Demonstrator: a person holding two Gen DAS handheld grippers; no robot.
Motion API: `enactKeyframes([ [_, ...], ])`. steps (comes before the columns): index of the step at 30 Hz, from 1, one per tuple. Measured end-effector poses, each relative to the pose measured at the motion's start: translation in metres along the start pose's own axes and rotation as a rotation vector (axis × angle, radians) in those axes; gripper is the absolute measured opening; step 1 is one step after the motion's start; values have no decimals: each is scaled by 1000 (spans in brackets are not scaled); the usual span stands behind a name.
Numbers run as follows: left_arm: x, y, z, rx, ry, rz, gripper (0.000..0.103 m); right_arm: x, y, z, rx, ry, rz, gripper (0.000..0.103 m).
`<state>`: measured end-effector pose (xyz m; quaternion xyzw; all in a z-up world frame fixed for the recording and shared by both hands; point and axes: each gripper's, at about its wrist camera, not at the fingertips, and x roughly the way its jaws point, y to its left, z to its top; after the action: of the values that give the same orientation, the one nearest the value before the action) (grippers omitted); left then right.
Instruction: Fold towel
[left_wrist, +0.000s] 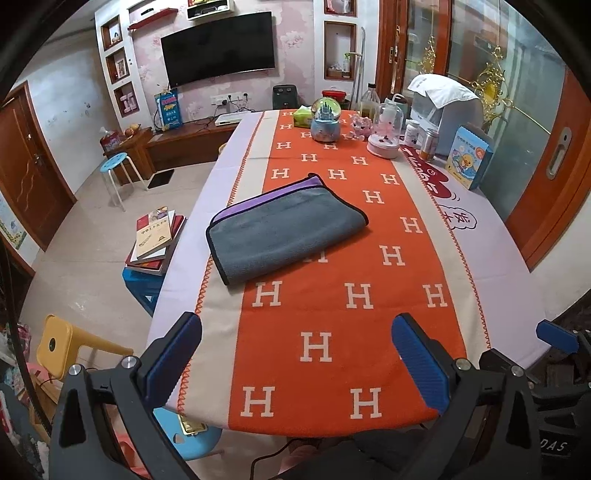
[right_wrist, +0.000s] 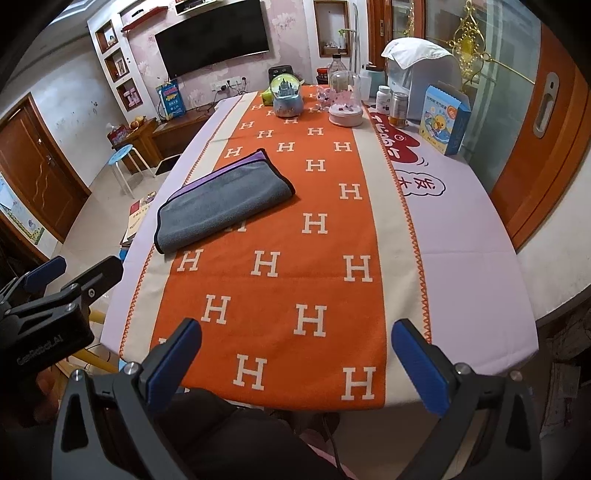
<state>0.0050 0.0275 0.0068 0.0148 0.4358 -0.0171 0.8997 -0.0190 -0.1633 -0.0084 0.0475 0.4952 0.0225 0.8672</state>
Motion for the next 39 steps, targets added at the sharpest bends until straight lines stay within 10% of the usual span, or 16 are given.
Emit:
enactKeyframes([
  [39,0,-3,-4,0,0,-8,102,7,-3,-7,9,26,-3,103],
])
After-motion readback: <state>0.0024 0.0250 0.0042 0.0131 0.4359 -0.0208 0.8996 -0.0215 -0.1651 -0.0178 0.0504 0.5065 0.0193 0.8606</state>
